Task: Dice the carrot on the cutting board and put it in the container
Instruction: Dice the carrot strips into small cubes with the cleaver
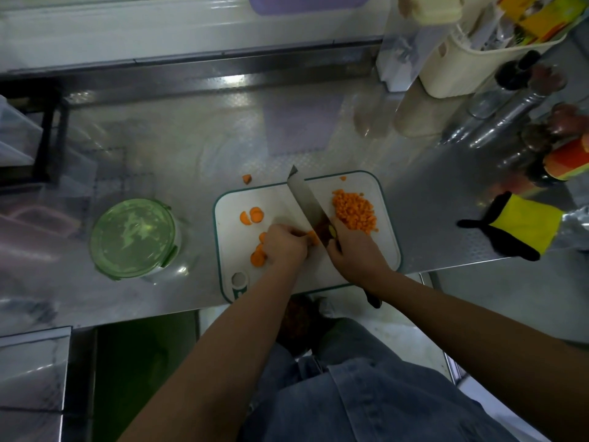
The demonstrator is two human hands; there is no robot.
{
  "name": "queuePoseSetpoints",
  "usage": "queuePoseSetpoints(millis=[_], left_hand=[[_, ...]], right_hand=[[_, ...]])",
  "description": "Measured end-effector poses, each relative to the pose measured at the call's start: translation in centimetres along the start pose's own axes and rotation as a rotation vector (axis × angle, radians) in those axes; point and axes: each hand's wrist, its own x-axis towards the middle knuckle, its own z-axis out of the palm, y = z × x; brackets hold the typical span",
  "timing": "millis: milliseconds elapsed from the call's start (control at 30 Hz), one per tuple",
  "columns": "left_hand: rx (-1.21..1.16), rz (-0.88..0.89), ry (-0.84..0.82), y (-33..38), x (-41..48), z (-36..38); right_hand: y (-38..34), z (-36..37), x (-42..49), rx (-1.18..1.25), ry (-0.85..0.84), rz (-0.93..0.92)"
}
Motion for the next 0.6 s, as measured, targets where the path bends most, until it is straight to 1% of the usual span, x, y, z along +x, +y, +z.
queuePoseSetpoints(millis=[67,333,500,600], left_hand=[[0.013,0.011,0.002,0.0,0.2,0.1],[-0.006,0.000,0.004,0.0,0.3,0.1],[0.005,-0.016,0.015,0.2,0.3,0.2],[-0.001,-0.003,0.024,0.0,0.3,0.2]], right_hand=[[0.1,0.0,-0.1,-0.020,-0.016,-0.020],[0.2,0.1,-0.8,-0.052,-0.098,0.045],[-0.4,0.5,-0.1,-0.077,-0.103,0.037],[-0.5,1.1,-0.2,-0.060,-0.073,0.039]])
